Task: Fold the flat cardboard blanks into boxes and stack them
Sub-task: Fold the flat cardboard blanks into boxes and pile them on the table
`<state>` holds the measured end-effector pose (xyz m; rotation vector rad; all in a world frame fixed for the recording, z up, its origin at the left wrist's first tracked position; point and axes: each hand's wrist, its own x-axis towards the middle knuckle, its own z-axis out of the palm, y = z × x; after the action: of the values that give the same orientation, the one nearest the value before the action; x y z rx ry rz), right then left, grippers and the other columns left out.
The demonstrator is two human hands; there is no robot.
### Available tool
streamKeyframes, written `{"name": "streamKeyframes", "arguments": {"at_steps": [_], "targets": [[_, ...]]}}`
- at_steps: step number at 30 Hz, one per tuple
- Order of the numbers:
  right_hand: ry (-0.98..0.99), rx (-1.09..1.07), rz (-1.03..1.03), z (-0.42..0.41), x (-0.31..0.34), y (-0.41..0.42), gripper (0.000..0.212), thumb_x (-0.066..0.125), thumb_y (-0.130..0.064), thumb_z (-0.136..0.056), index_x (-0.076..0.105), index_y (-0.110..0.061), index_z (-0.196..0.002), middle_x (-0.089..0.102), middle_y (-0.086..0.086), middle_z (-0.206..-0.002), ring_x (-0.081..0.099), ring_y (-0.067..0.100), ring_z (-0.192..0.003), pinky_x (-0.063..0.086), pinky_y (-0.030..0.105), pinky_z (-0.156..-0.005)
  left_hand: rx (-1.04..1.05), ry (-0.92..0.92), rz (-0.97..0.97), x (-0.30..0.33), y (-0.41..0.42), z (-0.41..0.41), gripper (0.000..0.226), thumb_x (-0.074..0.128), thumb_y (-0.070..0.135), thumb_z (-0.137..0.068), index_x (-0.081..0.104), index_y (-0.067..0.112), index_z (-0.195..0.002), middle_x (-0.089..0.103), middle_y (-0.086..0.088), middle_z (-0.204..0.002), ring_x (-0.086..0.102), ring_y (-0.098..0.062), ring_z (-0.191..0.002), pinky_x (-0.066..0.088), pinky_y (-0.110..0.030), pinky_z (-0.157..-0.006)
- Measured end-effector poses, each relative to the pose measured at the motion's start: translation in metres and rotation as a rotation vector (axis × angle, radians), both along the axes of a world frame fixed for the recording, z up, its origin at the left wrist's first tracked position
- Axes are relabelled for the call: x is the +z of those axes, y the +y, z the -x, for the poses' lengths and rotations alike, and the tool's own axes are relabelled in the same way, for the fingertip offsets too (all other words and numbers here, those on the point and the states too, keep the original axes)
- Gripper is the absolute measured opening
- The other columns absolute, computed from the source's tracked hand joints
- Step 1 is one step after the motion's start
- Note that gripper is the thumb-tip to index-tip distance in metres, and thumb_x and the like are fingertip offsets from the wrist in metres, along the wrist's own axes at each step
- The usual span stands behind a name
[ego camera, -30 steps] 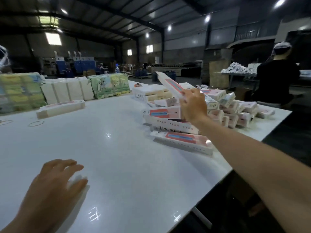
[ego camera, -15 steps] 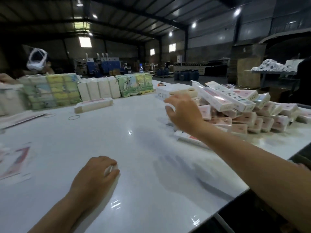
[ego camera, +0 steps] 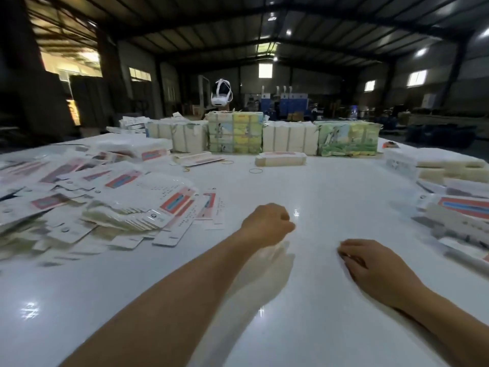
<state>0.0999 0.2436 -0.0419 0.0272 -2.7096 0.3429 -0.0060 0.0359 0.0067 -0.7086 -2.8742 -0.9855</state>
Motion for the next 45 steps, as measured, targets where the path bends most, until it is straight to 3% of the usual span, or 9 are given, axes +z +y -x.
{"name": "streamKeyframes", "arguments": {"at_steps": [5,10,17,23,28,33,37,40,45], "targets": [[-0.019,-0.034,0.001,0.003,-0.002,-0.001,0.028,0.052,-0.023,-0.094,0.067,-0.022,-0.118,0.059,-0.012,-0.129,0.048,0.011,-0.123,0.032,0.019,-0.093,0.55,0.088,0.261,0.023,-0.119,0.073,0.042,0.059,0.041,-0.084,0.055,0.013,-0.115,0.054,-0.009,-0.123,0.048,-0.029,-0.113,0.041,-0.037,-0.089],[-0.037,-0.056,0.024,0.005,-0.002,-0.005,0.017,0.064,-0.015,-0.087,0.075,-0.02,-0.099,0.068,-0.008,-0.109,0.057,0.018,-0.104,0.035,0.026,-0.081,0.805,-0.02,0.527,0.006,-0.193,0.101,0.104,0.067,0.074,-0.061,0.032,0.011,-0.136,0.029,-0.015,-0.14,0.027,-0.032,-0.129,0.028,-0.045,-0.101],[-0.037,-0.056,0.027,0.003,0.001,-0.007,0.017,0.067,-0.01,-0.085,0.075,-0.016,-0.098,0.068,-0.006,-0.106,0.057,0.018,-0.098,0.037,0.027,-0.082,0.82,-0.097,0.487,0.014,-0.204,0.131,0.091,0.079,0.057,-0.062,0.04,0.011,-0.13,0.04,-0.016,-0.135,0.038,-0.033,-0.124,0.034,-0.045,-0.098],[-0.045,-0.047,0.024,0.004,0.002,-0.007,0.023,0.059,-0.015,-0.091,0.071,-0.017,-0.111,0.064,-0.007,-0.118,0.052,0.016,-0.115,0.032,0.02,-0.088,0.791,-0.219,0.378,0.018,-0.214,0.14,0.074,0.085,0.047,-0.056,0.052,0.007,-0.108,0.057,-0.013,-0.101,0.056,-0.033,-0.097,0.047,-0.042,-0.091],[-0.042,-0.034,0.02,0.004,0.003,-0.009,0.025,0.055,-0.018,-0.093,0.069,-0.019,-0.114,0.061,-0.008,-0.123,0.05,0.012,-0.116,0.03,0.016,-0.088,0.862,-0.133,0.391,0.025,-0.202,0.129,0.056,0.081,0.04,-0.065,0.051,0.01,-0.101,0.053,-0.009,-0.088,0.05,-0.025,-0.086,0.038,-0.036,-0.078],[-0.036,-0.039,0.011,0.004,0.003,-0.009,0.026,0.052,-0.022,-0.094,0.068,-0.023,-0.115,0.06,-0.011,-0.125,0.048,0.011,-0.117,0.031,0.016,-0.087,0.529,0.013,0.068,0.05,-0.16,0.101,0.026,0.067,0.014,-0.084,0.058,0.006,-0.107,0.062,-0.011,-0.099,0.059,-0.024,-0.083,0.048,-0.033,-0.068],[-0.058,-0.015,0.014,0.004,0.006,-0.012,0.026,0.048,-0.023,-0.096,0.068,-0.023,-0.113,0.06,-0.011,-0.123,0.049,0.014,-0.116,0.034,0.02,-0.09,0.115,-0.276,-0.319,0.051,-0.093,0.046,0.018,0.063,0.01,-0.088,0.067,0.02,-0.103,0.071,-0.003,-0.089,0.071,-0.019,-0.072,0.054,-0.028,-0.054],[-0.101,-0.027,0.059,0.002,0.012,-0.012,0.027,0.048,-0.021,-0.095,0.066,-0.018,-0.115,0.061,-0.001,-0.125,0.05,0.023,-0.12,0.039,0.026,-0.095,-0.079,-0.392,-0.364,0.034,-0.042,0.006,0.025,0.063,0.013,-0.088,0.068,0.038,-0.09,0.073,0.009,-0.079,0.072,-0.015,-0.07,0.054,-0.026,-0.05],[-0.013,-0.03,0.484,-0.008,0.013,-0.006,0.03,0.057,-0.006,-0.09,0.062,-0.005,-0.119,0.064,0.012,-0.119,0.06,0.027,-0.11,0.049,0.038,-0.095,-0.241,-0.484,-0.392,0.003,-0.016,-0.028,0.022,0.06,0.018,-0.091,0.066,0.037,-0.1,0.073,0.012,-0.082,0.072,-0.015,-0.075,0.054,-0.024,-0.051]]}}
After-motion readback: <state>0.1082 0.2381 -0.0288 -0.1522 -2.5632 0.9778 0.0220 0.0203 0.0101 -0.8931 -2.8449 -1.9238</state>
